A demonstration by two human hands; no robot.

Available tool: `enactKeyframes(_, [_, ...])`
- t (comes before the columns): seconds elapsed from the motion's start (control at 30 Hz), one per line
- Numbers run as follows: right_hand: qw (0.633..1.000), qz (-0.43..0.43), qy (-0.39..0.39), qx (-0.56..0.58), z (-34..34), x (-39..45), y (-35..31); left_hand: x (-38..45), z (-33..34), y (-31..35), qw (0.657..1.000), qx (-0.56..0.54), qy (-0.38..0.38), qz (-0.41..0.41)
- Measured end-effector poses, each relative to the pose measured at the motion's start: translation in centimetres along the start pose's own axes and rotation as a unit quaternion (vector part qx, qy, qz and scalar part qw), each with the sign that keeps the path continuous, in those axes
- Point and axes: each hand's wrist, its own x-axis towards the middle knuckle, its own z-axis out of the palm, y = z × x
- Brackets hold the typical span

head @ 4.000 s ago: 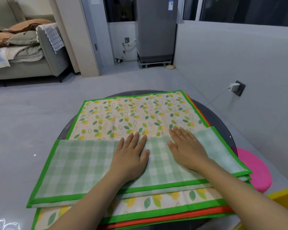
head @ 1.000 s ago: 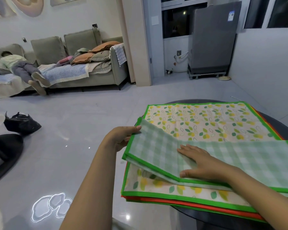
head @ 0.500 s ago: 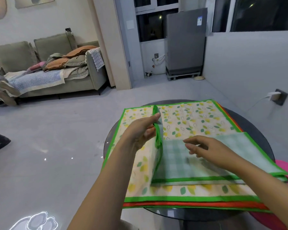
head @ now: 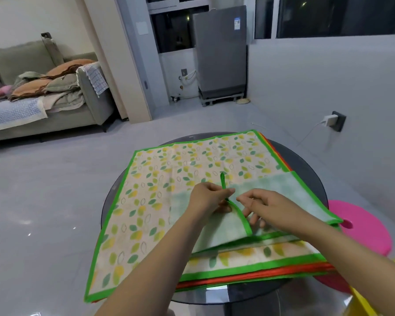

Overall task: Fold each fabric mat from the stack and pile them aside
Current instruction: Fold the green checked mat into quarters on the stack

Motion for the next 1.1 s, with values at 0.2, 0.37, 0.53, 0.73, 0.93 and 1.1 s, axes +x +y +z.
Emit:
enactKeyframes(0.2, [0.993,0.005,0.007,-0.116,1.2,-0.4,1.2,0.8,1.0,-1.5,0.998,0.055,0.031,0.018])
enactKeyframes(0.37, [0.983,-0.009,0.041,-0.177,2.3,-0.2,1.7,0.8,0.6,-0.9,0.996,0.085,0.021,0.015])
enactKeyframes(0.53, [0.972,-0.042,0.039,-0.23,2.8,-0.3,2.0,2.3,-0.2,-1.6,0.942,0.256,0.123,0.18])
enactKeyframes(0.73, [0.968,-0.044,0.048,-0.242,3.1,0.1,2.6,4.2,-1.2,-2.6,0.894,0.402,0.099,0.172])
enactKeyframes(0.93, [0.97,-0.015,0.034,-0.24,2.2,0.5,1.9,3.8,-2.2,-1.4,0.901,0.411,0.1,0.096])
enactKeyframes(1.1, [0.942,-0.047,0.111,-0.314,1.3,3.1,1.6,2.0,-5.6,-0.8,0.922,0.371,0.115,-0.006])
